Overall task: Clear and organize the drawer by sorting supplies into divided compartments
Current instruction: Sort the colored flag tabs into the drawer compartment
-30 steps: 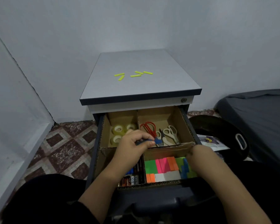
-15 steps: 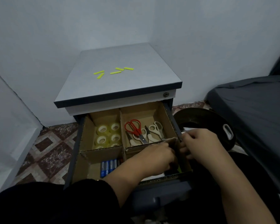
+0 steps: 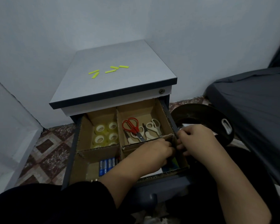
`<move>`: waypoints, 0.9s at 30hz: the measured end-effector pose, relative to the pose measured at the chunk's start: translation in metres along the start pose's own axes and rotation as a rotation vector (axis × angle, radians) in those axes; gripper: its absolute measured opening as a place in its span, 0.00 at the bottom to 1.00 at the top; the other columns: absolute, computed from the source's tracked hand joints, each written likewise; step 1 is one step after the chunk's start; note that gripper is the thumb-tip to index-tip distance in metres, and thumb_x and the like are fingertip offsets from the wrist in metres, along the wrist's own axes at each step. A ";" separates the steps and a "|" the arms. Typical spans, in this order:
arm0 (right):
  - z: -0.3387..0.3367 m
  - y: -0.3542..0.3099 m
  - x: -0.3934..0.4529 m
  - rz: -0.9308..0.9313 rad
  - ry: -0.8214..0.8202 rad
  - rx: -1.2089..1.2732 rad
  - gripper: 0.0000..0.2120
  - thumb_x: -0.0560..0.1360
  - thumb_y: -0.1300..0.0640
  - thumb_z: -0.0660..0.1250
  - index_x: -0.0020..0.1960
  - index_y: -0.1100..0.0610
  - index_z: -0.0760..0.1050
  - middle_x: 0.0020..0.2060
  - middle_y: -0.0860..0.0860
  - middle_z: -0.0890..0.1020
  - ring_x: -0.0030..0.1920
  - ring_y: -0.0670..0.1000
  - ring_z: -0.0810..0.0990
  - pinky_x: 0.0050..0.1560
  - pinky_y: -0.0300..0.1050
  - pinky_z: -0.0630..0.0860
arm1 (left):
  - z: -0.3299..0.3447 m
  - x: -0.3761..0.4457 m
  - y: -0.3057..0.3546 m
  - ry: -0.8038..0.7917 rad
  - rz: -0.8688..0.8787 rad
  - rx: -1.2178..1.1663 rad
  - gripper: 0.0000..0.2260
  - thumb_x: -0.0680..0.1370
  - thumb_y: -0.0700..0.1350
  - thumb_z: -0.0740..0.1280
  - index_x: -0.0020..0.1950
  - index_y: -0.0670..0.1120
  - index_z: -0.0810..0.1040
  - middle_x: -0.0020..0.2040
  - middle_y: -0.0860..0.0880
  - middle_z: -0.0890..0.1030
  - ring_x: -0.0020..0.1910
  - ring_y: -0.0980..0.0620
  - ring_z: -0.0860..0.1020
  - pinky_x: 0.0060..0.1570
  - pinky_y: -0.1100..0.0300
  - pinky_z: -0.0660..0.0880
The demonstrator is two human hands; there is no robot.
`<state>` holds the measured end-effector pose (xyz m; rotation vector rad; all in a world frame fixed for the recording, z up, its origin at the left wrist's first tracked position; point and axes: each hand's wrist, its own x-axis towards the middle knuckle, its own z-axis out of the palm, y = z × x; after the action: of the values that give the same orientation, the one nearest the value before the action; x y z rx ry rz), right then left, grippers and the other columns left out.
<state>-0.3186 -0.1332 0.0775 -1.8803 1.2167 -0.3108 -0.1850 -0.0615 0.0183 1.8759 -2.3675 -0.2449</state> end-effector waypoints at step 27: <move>0.066 0.000 0.004 -0.061 -0.214 -0.774 0.09 0.77 0.64 0.59 0.54 0.59 0.76 0.53 0.54 0.79 0.56 0.55 0.79 0.49 0.45 0.74 | -0.019 -0.092 -0.027 0.614 -0.600 -0.977 0.08 0.76 0.37 0.68 0.47 0.49 0.84 0.46 0.51 0.85 0.50 0.54 0.82 0.56 0.55 0.78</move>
<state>-0.2766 -0.1026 0.0369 -2.5196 1.2262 0.3852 -0.1348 0.0212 0.0326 1.6924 -0.9463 -0.6160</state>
